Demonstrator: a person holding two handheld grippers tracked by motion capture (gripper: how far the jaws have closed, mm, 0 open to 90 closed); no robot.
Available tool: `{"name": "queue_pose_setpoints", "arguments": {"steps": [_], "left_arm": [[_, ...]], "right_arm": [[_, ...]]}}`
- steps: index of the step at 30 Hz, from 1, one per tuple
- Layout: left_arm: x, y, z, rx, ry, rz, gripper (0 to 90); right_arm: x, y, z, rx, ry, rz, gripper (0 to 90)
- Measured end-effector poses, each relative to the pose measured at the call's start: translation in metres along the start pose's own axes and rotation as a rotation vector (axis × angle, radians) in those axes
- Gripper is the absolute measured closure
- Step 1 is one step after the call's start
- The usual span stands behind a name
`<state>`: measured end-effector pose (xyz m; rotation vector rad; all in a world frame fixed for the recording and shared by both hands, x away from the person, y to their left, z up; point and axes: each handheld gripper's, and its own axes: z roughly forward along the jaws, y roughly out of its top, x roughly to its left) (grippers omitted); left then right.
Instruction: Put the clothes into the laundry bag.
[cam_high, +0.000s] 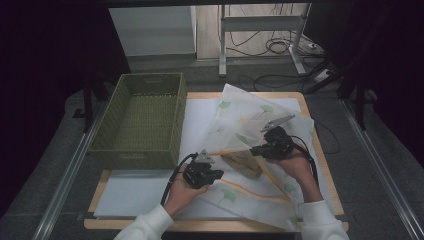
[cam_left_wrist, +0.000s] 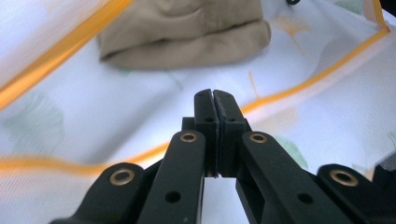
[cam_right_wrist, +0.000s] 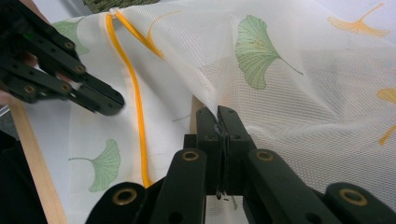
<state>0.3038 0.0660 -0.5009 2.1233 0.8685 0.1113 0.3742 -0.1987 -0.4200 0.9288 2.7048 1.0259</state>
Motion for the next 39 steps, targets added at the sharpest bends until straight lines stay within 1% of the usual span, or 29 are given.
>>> {"name": "queue_pose_setpoints", "arguments": {"steps": [3,7,13,16,19,20,22,23,24,28,33,39], "left_arm": [[0.003,-0.010,-0.007,0.007,0.017,-0.007,89.7],[0.005,-0.020,-0.017,0.011,0.025,-0.011,89.7],[0.008,-0.030,-0.030,-0.006,0.032,-0.033,88.7],[0.009,-0.035,-0.034,-0.016,0.040,-0.047,86.9],[0.008,-0.040,-0.036,-0.029,0.041,-0.047,84.7],[0.007,-0.042,-0.036,-0.026,0.044,-0.041,83.2],[0.005,-0.044,-0.035,-0.023,0.055,-0.035,77.2],[0.003,-0.046,-0.035,-0.026,0.070,-0.032,72.3],[0.002,-0.047,-0.036,-0.027,0.075,-0.031,67.2],[0.002,-0.049,-0.038,-0.036,0.084,-0.049,52.9],[0.005,-0.053,-0.041,-0.042,0.088,-0.056,45.4],[0.009,-0.056,-0.044,-0.043,0.106,-0.069,39.9]], "right_arm": [[0.000,0.000,0.002,0.004,0.001,-0.001,87.1],[0.000,-0.001,0.004,0.010,0.003,0.000,87.1],[0.000,-0.003,0.008,0.022,0.009,-0.004,87.1],[0.000,-0.003,0.010,0.027,0.010,-0.002,87.1],[0.000,-0.004,0.011,0.031,0.015,0.000,87.1],[0.000,-0.004,0.012,0.032,0.016,-0.001,87.1],[0.000,-0.004,0.013,0.036,0.015,-0.004,87.1],[0.001,-0.004,0.014,0.038,0.017,-0.005,87.0],[0.001,-0.004,0.014,0.040,0.017,-0.007,87.1],[0.002,-0.004,0.016,0.045,0.020,-0.008,87.0],[0.003,-0.006,0.017,0.055,0.020,-0.007,87.1],[0.006,-0.007,0.023,0.072,0.027,-0.014,87.0]]}}
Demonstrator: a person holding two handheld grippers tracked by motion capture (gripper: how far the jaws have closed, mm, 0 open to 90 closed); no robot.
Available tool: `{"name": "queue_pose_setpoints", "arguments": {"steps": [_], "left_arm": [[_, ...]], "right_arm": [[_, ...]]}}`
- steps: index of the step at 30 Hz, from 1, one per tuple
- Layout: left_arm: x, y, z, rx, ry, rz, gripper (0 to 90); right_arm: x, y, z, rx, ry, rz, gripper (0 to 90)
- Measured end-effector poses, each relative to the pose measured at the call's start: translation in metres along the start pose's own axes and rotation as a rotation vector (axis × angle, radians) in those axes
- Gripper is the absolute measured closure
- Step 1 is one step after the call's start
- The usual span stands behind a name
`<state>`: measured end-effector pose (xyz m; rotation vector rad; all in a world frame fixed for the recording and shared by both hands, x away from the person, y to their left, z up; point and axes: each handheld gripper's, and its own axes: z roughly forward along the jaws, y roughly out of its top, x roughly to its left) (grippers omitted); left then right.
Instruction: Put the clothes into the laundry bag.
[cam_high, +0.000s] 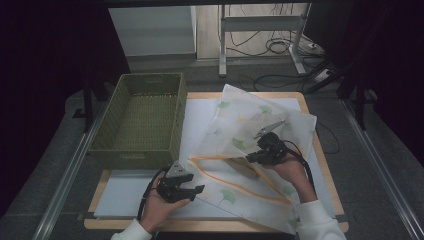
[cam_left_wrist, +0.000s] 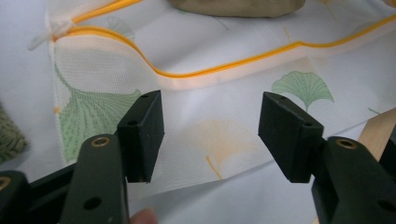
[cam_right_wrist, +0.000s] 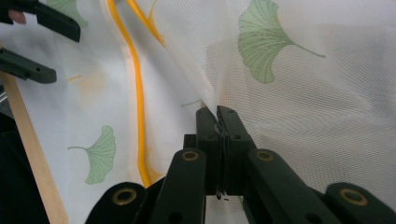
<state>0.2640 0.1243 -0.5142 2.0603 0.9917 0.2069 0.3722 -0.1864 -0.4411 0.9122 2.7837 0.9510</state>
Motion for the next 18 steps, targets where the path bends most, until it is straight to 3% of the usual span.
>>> {"name": "queue_pose_setpoints", "arguments": {"steps": [18], "left_arm": [[0.006,-0.004,-0.001,0.008,0.028,0.002,30.8]], "right_arm": [[0.005,-0.010,0.016,0.061,0.017,0.005,86.9]]}}
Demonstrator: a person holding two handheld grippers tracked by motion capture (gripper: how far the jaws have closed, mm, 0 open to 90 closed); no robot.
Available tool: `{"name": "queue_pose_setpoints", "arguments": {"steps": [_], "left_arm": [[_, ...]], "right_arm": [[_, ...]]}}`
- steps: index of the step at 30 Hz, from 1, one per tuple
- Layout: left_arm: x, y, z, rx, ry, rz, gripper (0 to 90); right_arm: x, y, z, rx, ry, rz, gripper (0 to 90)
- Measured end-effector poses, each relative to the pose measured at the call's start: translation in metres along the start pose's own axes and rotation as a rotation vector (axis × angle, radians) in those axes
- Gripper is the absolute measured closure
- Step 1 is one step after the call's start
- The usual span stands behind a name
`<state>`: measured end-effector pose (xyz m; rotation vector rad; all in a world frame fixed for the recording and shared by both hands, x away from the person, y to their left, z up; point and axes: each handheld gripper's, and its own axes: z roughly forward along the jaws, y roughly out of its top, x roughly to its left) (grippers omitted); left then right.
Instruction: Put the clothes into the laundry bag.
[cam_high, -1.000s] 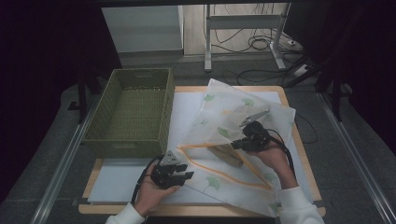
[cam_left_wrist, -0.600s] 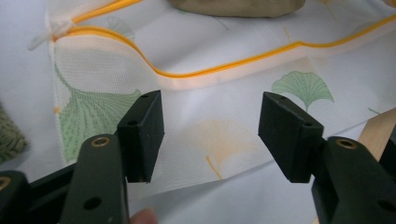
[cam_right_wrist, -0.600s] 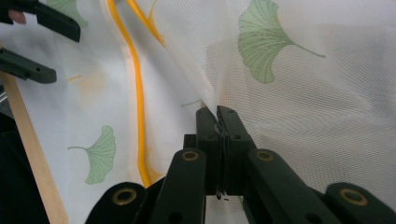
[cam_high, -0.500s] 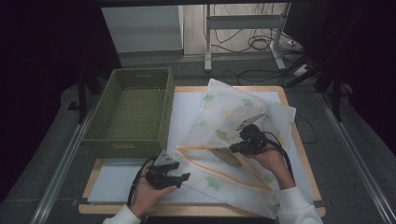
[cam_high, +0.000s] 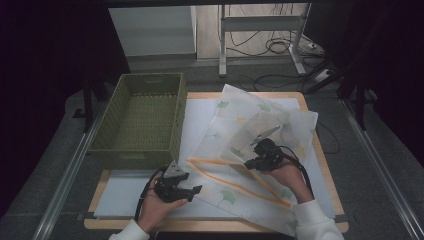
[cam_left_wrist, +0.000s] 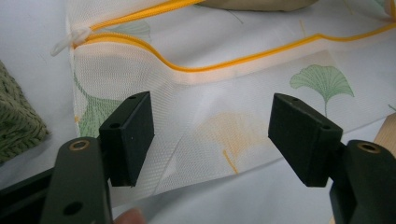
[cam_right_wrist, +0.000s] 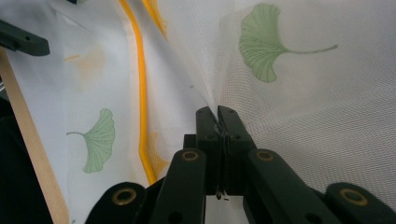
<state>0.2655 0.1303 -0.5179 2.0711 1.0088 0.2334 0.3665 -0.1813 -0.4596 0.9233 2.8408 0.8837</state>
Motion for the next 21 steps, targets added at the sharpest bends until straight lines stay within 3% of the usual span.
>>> {"name": "queue_pose_setpoints", "arguments": {"steps": [11,21], "left_arm": [[0.002,0.000,0.001,0.002,0.002,-0.001,29.8],[0.004,-0.001,0.004,0.033,-0.008,-0.009,29.1]], "right_arm": [[0.000,-0.006,0.017,0.058,0.012,0.009,86.5],[0.001,-0.010,0.032,0.111,0.014,0.009,86.0]]}}
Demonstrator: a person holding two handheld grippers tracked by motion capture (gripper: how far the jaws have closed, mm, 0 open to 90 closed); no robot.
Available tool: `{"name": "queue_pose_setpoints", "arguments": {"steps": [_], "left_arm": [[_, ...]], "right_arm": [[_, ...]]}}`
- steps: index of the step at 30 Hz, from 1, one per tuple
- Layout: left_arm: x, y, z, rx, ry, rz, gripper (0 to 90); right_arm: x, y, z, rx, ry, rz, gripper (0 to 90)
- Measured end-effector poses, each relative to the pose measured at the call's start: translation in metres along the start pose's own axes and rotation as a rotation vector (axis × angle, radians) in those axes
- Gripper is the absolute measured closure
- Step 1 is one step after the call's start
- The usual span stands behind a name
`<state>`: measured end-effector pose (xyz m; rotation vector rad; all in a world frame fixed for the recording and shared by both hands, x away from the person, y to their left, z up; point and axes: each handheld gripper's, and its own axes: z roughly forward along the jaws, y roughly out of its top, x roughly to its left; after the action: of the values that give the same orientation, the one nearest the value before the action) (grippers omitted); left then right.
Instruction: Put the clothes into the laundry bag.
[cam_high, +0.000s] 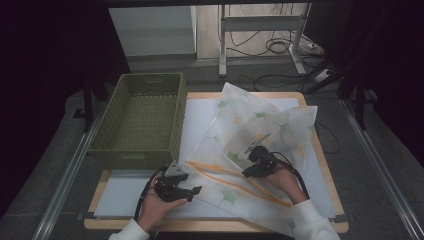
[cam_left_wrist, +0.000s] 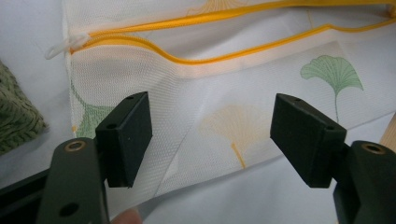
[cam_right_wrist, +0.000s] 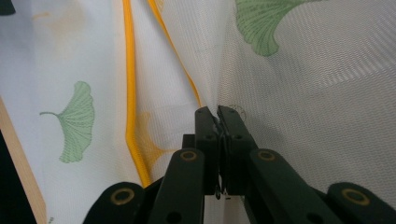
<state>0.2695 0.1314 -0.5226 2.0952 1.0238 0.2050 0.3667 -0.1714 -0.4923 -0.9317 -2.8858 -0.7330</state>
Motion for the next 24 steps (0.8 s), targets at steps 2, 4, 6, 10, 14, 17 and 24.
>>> {"name": "queue_pose_setpoints", "arguments": {"steps": [2,4,6,10,14,17,24], "left_arm": [[0.000,0.000,0.000,0.002,0.000,0.000,28.9],[0.000,0.000,0.001,0.003,-0.002,0.000,28.8],[0.000,0.000,0.001,0.008,-0.003,0.004,28.7],[0.000,0.000,0.002,0.014,-0.007,0.005,28.5],[0.001,0.000,0.001,0.013,-0.016,-0.005,28.4],[0.002,0.000,0.001,0.013,-0.016,-0.008,28.3],[0.003,0.000,0.001,0.016,-0.019,-0.005,28.2]], "right_arm": [[0.001,0.000,0.002,0.009,-0.004,-0.001,85.9],[0.001,0.000,0.003,0.014,-0.007,-0.003,85.9],[0.001,-0.001,0.004,0.017,-0.007,-0.004,85.8],[0.001,-0.002,0.006,0.021,-0.008,-0.003,85.3],[0.000,-0.002,0.007,0.018,-0.008,-0.003,81.0],[0.001,-0.001,0.006,0.005,-0.003,-0.018,69.4],[0.004,0.002,-0.008,-0.108,-0.033,-0.050,50.7]]}}
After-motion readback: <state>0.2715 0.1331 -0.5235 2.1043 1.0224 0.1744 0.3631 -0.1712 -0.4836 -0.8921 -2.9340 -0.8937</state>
